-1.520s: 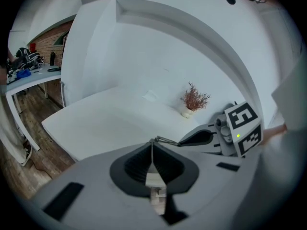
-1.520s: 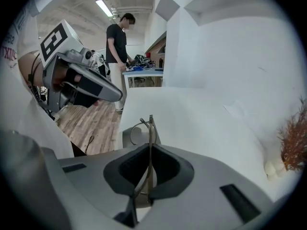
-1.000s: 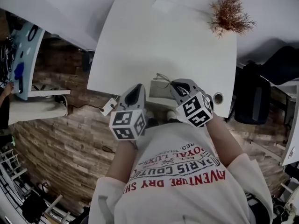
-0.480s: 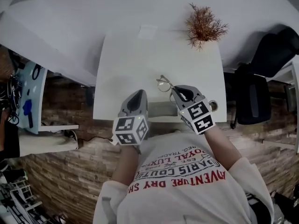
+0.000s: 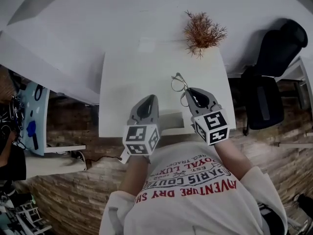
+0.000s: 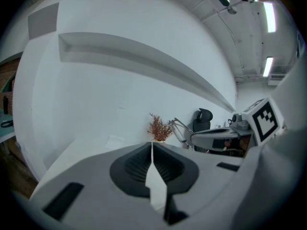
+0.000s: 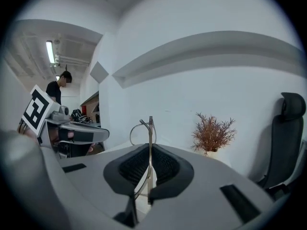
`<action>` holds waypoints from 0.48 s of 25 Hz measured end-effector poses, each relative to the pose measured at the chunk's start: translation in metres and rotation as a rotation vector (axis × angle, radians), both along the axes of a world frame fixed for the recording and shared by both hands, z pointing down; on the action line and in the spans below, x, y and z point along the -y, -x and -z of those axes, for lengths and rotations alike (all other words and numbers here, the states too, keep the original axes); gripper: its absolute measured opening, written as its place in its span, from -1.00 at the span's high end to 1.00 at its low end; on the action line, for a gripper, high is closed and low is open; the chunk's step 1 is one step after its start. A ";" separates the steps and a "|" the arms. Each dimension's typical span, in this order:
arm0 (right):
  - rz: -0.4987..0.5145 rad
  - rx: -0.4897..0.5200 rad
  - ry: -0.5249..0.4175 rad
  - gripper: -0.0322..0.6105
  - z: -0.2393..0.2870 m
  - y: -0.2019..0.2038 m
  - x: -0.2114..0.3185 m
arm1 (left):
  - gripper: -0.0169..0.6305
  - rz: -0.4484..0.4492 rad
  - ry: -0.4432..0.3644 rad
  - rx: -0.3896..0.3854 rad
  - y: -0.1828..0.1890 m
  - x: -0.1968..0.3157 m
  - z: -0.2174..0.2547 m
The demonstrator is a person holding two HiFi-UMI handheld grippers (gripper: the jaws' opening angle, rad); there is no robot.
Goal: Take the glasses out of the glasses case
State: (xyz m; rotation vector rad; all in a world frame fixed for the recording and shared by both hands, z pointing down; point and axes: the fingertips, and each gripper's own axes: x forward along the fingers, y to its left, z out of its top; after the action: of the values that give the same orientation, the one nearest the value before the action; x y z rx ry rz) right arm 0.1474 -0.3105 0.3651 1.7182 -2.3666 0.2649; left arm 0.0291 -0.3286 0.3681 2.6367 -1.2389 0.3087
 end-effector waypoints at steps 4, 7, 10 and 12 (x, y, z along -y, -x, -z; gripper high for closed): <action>-0.033 0.031 -0.009 0.82 0.000 -0.008 -0.004 | 0.91 -0.028 -0.007 0.028 -0.008 -0.004 -0.003; -0.043 0.035 -0.001 0.82 -0.003 -0.010 -0.006 | 0.91 -0.035 0.000 0.032 -0.010 -0.007 -0.005; -0.041 0.036 0.007 0.82 -0.005 -0.010 -0.006 | 0.91 -0.036 0.002 0.038 -0.011 -0.008 -0.007; -0.035 0.037 0.009 0.82 -0.006 -0.009 -0.006 | 0.91 -0.033 0.003 0.040 -0.011 -0.008 -0.007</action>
State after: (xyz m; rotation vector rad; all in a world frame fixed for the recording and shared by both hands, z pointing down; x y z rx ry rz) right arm 0.1559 -0.3042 0.3707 1.7670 -2.3589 0.3152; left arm 0.0399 -0.3205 0.3755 2.6634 -1.2063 0.3704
